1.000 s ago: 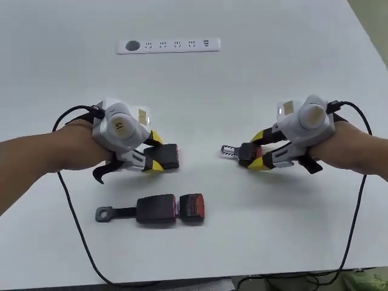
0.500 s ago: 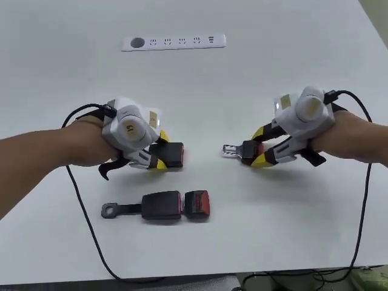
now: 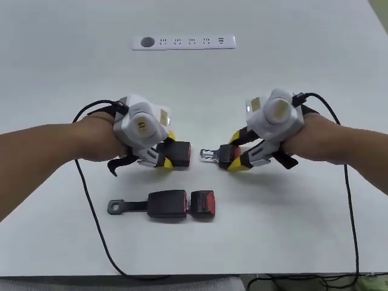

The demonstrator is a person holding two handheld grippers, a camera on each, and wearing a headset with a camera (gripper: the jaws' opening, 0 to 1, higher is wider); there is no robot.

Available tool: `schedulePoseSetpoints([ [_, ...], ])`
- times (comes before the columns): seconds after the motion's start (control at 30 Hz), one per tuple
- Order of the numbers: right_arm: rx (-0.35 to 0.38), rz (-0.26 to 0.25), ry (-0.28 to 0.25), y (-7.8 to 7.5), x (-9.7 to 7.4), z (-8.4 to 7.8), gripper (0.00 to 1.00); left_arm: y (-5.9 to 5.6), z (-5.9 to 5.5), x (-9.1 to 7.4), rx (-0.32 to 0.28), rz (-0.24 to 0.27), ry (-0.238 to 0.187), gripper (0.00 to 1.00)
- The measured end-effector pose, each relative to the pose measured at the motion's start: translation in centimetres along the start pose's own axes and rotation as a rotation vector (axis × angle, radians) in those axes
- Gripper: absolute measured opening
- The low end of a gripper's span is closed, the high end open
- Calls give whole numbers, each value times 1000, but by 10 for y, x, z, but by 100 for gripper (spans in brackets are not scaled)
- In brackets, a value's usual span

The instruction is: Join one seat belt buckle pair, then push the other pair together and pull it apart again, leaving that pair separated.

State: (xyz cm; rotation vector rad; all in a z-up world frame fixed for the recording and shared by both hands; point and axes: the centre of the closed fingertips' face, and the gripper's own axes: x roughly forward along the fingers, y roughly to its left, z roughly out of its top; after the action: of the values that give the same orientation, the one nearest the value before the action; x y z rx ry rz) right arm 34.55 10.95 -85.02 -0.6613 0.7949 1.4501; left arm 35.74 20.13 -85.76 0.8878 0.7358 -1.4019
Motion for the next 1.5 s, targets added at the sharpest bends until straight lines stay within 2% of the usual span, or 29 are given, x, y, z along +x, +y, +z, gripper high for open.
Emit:
schedulePoseSetpoints([
  [0.23, 2, 26, 5, 1, 9, 12, 31, 1, -1, 1, -10, 5, -4, 33],
  [0.37, 3, 41, 21, 1, 9, 12, 31, 2, -1, 2, -21, 10, -18, 33],
  [0.53, 1, 39, 36, 0, 9, 12, 31, 3, -1, 3, -33, 14, -24, 33],
  [0.7, 10, 35, 30, -5, 11, 16, 31, 2, 0, 3, -38, 15, -35, 33],
  [0.9, -13, 40, 19, -9, 19, 22, 31, 1, 2, 2, -40, 15, -41, 33],
  [1.2, -34, 42, 26, -12, 22, 22, 30, 1, 2, 2, -48, 6, -44, 33],
  [1.37, -39, 48, 15, -13, 27, 29, 30, 3, 0, 2, -67, 21, -57, 32],
  [1.5, -57, 47, 28, -12, 35, 38, 30, 4, 1, 3, -59, 11, -43, 32],
])
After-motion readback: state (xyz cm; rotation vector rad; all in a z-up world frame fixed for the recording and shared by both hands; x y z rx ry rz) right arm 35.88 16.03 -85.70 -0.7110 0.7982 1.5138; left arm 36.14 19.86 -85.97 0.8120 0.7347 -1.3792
